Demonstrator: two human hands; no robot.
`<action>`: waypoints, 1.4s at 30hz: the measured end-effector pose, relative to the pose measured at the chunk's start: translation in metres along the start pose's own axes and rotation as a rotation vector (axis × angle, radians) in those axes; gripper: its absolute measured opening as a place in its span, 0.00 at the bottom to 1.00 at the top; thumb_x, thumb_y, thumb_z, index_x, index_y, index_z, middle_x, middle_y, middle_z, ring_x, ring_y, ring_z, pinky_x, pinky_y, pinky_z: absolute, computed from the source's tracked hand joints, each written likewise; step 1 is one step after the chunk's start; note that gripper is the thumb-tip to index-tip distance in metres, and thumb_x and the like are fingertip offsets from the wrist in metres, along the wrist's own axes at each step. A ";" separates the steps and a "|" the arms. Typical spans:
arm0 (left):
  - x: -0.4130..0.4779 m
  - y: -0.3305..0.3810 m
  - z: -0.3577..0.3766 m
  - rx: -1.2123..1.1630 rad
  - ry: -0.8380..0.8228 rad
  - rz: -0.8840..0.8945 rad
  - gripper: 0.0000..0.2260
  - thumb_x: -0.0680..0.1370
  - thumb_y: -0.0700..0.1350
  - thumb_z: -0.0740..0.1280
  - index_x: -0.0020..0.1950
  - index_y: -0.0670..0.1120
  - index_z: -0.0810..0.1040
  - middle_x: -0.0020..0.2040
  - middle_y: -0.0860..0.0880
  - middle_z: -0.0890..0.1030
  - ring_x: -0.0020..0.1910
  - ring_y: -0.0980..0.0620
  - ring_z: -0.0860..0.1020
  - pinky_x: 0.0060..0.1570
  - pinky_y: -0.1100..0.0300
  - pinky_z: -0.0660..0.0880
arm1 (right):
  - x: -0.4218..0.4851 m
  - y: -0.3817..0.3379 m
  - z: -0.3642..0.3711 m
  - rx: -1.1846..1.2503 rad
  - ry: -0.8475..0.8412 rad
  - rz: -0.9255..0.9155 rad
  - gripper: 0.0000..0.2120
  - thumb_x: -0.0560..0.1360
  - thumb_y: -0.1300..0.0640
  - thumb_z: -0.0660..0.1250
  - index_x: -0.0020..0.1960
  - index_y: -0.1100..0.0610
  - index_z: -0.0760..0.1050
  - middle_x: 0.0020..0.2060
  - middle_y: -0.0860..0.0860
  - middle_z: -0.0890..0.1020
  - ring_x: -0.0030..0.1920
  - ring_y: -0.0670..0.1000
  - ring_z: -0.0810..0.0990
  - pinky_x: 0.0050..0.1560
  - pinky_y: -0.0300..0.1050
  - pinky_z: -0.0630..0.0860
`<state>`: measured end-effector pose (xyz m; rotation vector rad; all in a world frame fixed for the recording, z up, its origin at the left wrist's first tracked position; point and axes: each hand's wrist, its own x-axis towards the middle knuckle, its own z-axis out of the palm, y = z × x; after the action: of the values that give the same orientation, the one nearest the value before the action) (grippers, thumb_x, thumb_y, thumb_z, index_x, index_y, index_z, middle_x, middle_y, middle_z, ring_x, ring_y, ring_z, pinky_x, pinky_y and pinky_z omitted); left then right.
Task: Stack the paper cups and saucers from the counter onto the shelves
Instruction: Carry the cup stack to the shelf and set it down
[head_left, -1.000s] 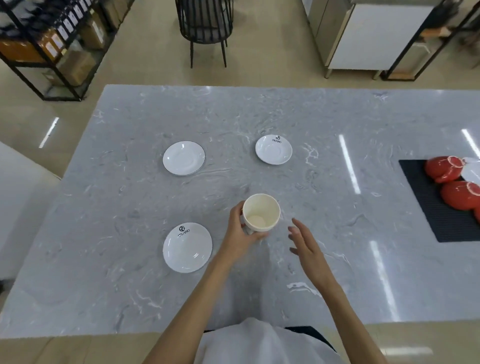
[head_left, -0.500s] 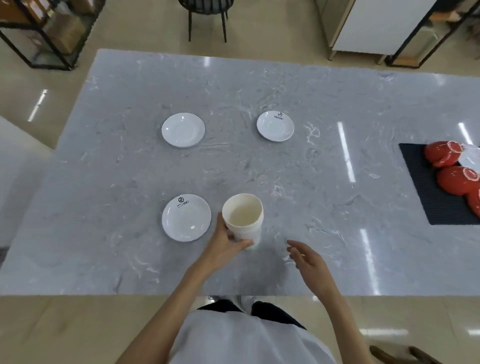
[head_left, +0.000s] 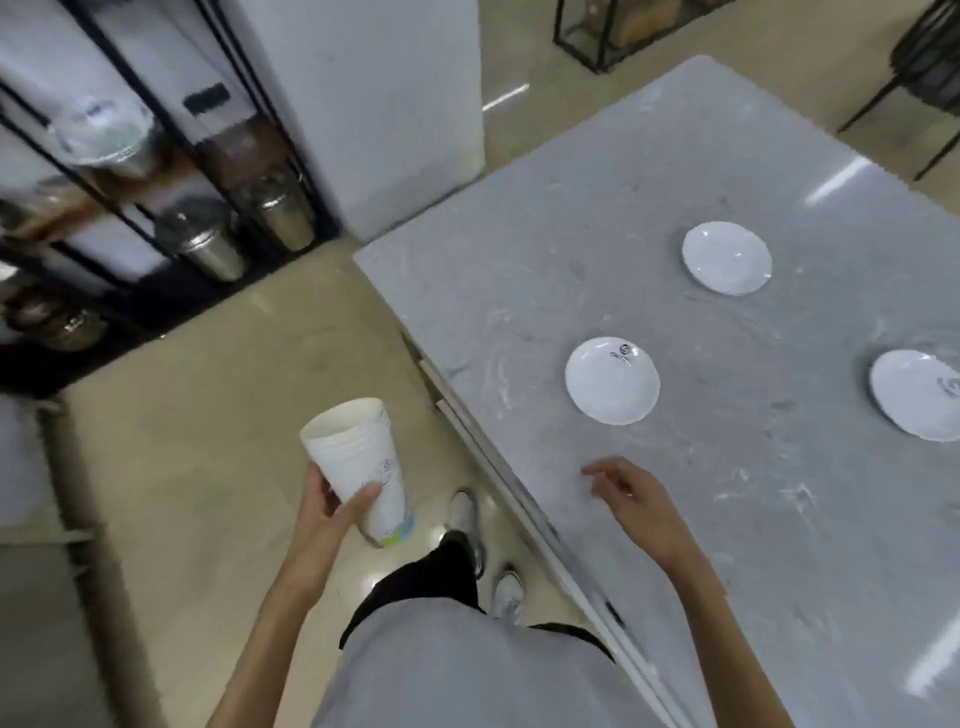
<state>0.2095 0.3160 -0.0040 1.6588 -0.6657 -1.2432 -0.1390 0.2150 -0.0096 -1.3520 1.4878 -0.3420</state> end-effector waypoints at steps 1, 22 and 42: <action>-0.008 -0.007 -0.015 -0.031 0.046 -0.013 0.30 0.69 0.56 0.74 0.70 0.56 0.69 0.65 0.51 0.79 0.64 0.50 0.78 0.60 0.47 0.76 | 0.012 -0.016 0.012 -0.012 -0.050 -0.041 0.09 0.78 0.62 0.63 0.51 0.53 0.81 0.44 0.44 0.84 0.42 0.38 0.81 0.44 0.26 0.73; 0.184 0.080 -0.256 -0.260 0.489 0.006 0.20 0.73 0.64 0.67 0.61 0.56 0.73 0.50 0.53 0.82 0.39 0.58 0.83 0.26 0.64 0.72 | 0.249 -0.338 0.281 -0.119 -0.377 -0.371 0.08 0.80 0.58 0.64 0.56 0.52 0.80 0.44 0.47 0.83 0.46 0.44 0.80 0.45 0.27 0.74; 0.435 0.201 -0.548 -0.301 0.720 0.030 0.17 0.75 0.64 0.63 0.62 0.61 0.74 0.56 0.53 0.82 0.53 0.51 0.83 0.44 0.57 0.81 | 0.538 -0.651 0.535 -0.096 -0.472 -0.452 0.09 0.79 0.64 0.64 0.52 0.56 0.81 0.42 0.53 0.83 0.43 0.49 0.82 0.50 0.45 0.79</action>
<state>0.8905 0.0605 0.0209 1.6711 -0.0540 -0.6047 0.7556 -0.2304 0.0083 -1.7057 0.8136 -0.2128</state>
